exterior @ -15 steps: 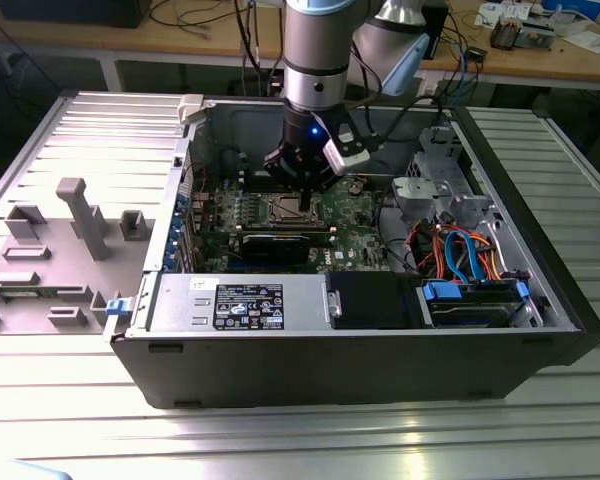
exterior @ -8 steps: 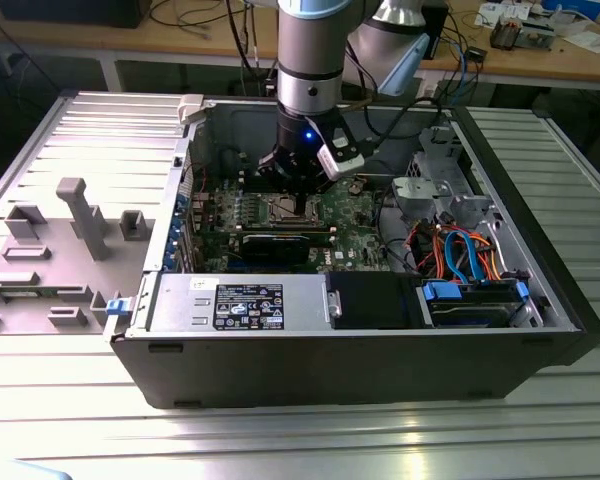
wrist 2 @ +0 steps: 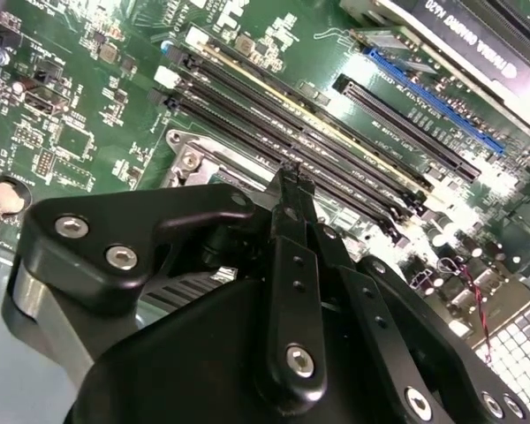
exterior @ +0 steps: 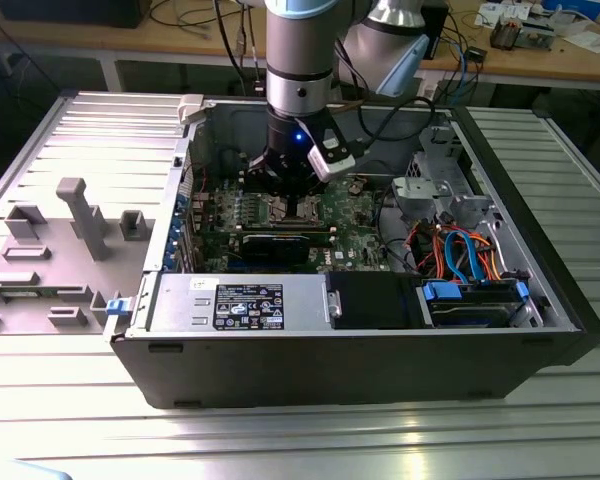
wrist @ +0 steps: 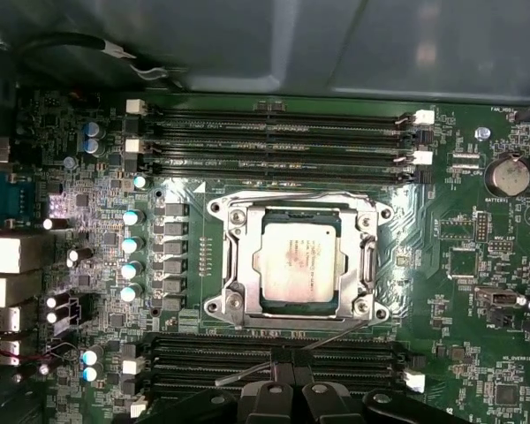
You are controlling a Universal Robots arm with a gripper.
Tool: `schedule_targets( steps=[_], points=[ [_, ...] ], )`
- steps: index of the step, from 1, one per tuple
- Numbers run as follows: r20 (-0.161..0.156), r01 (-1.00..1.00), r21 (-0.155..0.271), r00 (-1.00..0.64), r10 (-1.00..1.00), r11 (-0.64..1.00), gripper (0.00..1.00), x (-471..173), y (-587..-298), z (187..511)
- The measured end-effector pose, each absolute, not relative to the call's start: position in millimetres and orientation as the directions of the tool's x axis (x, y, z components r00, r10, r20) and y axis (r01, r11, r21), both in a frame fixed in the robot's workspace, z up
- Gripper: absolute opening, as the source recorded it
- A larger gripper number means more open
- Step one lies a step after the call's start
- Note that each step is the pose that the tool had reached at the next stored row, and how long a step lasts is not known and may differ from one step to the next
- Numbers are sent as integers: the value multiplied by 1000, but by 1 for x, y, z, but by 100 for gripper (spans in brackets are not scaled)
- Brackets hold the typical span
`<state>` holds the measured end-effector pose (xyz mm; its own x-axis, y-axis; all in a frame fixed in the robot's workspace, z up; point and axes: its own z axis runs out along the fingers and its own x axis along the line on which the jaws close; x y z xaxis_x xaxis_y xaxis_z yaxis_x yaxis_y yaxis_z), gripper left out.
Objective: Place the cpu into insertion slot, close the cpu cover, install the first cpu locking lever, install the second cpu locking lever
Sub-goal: 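Install the second cpu locking lever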
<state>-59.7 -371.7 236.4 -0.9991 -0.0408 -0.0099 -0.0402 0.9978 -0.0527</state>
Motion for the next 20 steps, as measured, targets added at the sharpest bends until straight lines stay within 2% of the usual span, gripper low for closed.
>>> schedule_targets(
  steps=[15,20],
  points=[
    [-10,-40,-52,-999,-41,998,11,-60,-372,236],
    [-10,-40,-25,-999,-40,999,11,-60,-376,236]
  ],
)
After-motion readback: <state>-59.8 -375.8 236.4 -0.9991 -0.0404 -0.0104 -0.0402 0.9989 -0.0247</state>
